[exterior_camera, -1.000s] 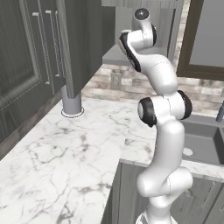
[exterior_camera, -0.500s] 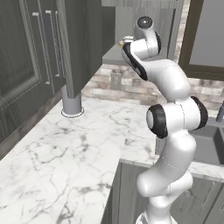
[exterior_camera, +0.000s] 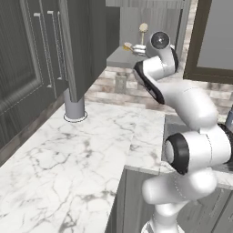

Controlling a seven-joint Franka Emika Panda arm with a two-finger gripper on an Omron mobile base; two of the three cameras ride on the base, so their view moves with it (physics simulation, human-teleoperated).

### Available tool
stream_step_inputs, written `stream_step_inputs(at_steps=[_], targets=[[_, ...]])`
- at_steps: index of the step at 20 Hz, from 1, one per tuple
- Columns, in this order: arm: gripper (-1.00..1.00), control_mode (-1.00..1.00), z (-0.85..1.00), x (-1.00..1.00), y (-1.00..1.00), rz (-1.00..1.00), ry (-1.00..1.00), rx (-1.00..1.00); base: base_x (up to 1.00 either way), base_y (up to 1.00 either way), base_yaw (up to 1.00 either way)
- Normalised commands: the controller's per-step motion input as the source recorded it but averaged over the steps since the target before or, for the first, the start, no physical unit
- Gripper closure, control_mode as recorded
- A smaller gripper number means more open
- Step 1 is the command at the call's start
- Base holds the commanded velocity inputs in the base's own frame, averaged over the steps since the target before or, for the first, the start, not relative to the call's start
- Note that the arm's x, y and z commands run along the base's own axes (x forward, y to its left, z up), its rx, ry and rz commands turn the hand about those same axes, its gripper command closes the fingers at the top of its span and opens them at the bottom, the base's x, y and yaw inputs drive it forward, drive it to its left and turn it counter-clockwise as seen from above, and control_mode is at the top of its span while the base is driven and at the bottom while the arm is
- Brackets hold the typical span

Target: Pick up the dish brush and dish brush from the sink, and place them back in the cabinet, and close the cabinet door.

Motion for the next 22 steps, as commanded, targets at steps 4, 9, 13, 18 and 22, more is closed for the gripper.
stream_step_inputs(at_steps=[4, 9, 13, 18, 22], targets=[[-1.00, -1.00, 0.14, -0.82, 0.11, 0.00, -0.14, 0.00, 0.00, 0.00, 0.00], [-1.00, -1.00, 0.22, -0.85, 0.17, 0.00, -0.09, -0.01, 0.00, 0.00, 0.00], [-1.00, -1.00, 0.24, -0.83, 0.31, 0.00, -0.08, -0.03, 0.00, 0.00, 0.00], [-1.00, -1.00, 0.21, -0.77, 0.38, 0.00, -0.08, -0.04, 0.00, 0.00, 0.00], [-1.00, -1.00, 0.16, -0.78, 0.36, 0.01, -0.10, -0.04, 0.00, 0.00, 0.00]])
